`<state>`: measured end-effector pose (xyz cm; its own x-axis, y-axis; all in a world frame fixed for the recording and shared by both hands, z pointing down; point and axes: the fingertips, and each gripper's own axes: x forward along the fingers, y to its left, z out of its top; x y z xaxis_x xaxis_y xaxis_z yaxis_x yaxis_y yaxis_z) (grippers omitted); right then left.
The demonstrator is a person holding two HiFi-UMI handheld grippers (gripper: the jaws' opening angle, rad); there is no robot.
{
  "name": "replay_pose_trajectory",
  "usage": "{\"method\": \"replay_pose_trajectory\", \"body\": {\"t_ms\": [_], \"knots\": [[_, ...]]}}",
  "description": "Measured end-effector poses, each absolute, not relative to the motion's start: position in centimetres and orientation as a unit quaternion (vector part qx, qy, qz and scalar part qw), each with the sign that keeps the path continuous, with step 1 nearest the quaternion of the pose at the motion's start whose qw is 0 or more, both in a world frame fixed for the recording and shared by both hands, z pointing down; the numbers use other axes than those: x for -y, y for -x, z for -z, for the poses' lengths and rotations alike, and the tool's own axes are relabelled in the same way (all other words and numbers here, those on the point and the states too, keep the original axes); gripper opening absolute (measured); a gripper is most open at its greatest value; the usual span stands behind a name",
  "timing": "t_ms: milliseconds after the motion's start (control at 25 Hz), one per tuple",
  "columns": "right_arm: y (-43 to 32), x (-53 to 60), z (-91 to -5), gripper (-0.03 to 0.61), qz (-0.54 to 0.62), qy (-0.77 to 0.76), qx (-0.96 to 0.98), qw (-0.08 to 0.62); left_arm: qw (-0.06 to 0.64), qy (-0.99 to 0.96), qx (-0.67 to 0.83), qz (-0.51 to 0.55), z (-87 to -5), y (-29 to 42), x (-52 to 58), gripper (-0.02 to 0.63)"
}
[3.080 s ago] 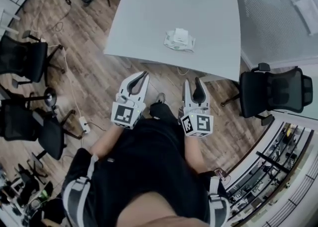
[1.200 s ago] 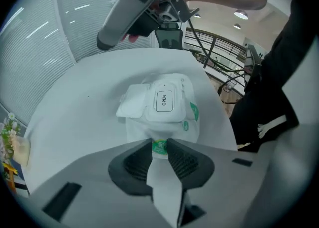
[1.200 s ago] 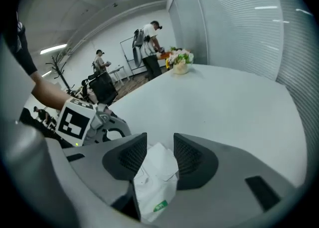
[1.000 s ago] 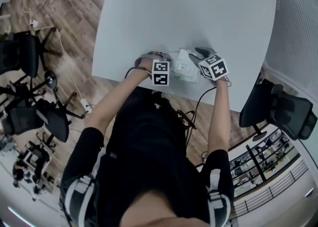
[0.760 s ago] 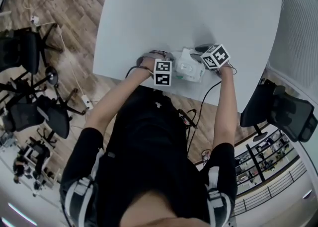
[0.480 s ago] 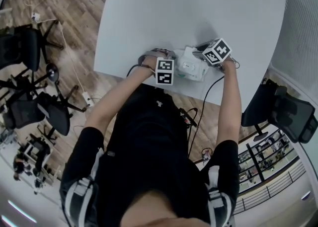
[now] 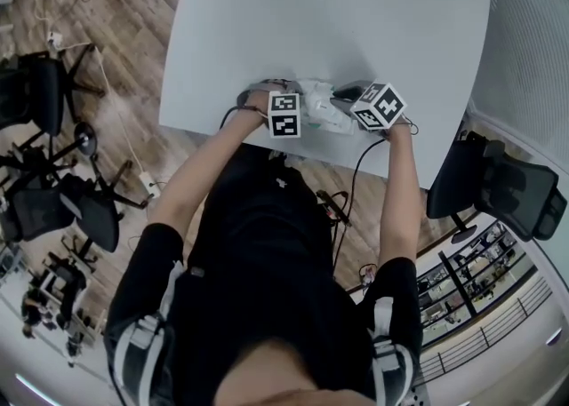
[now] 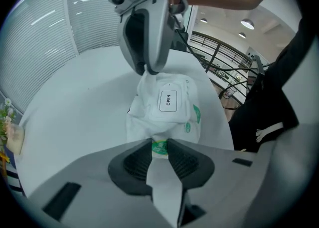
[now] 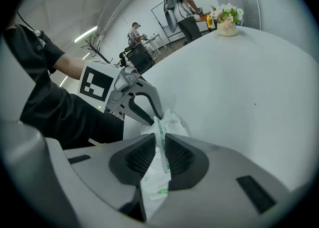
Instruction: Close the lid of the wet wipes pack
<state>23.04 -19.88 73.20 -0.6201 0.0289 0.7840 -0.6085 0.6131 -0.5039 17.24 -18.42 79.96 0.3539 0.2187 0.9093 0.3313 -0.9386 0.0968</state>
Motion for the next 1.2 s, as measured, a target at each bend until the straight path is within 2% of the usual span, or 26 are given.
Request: {"method": "replay_pose_trajectory", "body": {"t_ms": [200, 520, 600, 960, 1200], "knots": [[-21.6, 16.4, -73.8, 0.121, -0.408, -0.185, 0.804, 0.391, 0.054, 0.820, 0.156, 0.548, -80.2, -17.3, 18.3, 0.114], [-21.4, 14.5, -76.5, 0.094, -0.390, -0.256, 0.782, 0.413, 0.054, 0.814, 0.148, 0.559, -80.2, -17.9, 18.1, 0.114], [-21.1, 14.2, -76.7, 0.113, -0.372, -0.267, 0.779, 0.429, 0.052, 0.816, 0.144, 0.557, -80.2, -17.9, 18.1, 0.114], [-20.9, 13.9, -78.3, 0.094, -0.296, -0.299, 0.752, 0.508, 0.038, 0.818, 0.139, 0.556, -80.2, -17.9, 18.2, 0.114], [-20.7, 14.1, -78.8, 0.093, -0.298, -0.311, 0.751, 0.501, 0.045, 0.820, 0.134, 0.555, -80.6, -17.7, 18.4, 0.114]]}}
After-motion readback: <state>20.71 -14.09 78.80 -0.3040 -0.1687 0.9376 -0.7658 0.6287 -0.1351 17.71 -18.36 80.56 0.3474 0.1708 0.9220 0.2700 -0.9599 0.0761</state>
